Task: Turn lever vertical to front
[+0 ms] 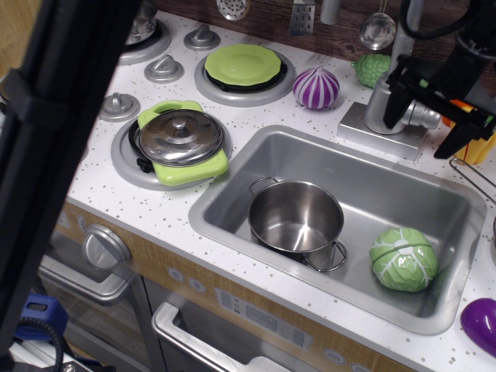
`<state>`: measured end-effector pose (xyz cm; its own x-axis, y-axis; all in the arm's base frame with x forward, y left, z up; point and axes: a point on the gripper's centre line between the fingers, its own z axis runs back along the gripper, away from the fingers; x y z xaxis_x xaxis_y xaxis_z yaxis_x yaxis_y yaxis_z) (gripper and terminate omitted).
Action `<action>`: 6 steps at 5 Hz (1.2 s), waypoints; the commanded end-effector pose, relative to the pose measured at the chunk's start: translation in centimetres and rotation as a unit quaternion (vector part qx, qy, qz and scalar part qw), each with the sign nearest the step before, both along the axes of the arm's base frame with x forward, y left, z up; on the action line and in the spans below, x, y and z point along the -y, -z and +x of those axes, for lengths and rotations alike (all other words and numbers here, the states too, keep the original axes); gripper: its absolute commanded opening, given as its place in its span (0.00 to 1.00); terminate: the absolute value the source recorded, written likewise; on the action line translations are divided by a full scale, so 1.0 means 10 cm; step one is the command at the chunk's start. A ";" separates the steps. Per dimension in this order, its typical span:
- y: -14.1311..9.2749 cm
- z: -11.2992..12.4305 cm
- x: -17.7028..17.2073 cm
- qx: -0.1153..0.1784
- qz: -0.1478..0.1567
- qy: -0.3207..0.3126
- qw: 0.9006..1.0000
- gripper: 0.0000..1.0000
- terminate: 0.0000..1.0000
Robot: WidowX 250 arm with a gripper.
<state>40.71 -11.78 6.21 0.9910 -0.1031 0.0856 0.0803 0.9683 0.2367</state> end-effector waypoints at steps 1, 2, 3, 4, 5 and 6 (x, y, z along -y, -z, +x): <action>-0.56 0.19 0.04 0.102 -0.032 0.018 0.994 1.00 0.00; -0.58 0.36 0.09 0.138 -0.026 0.026 0.990 1.00 0.00; -0.66 0.53 0.12 0.153 -0.020 0.026 0.988 1.00 0.00; -0.71 0.69 0.10 0.167 -0.013 0.034 0.985 1.00 0.00; -0.68 0.80 0.04 0.166 -0.024 0.043 0.985 1.00 0.00; -0.65 0.84 0.00 0.162 -0.024 0.042 0.986 1.00 0.00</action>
<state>48.75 -11.81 9.80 0.9242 -0.1673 0.3433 0.0921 0.9701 0.2246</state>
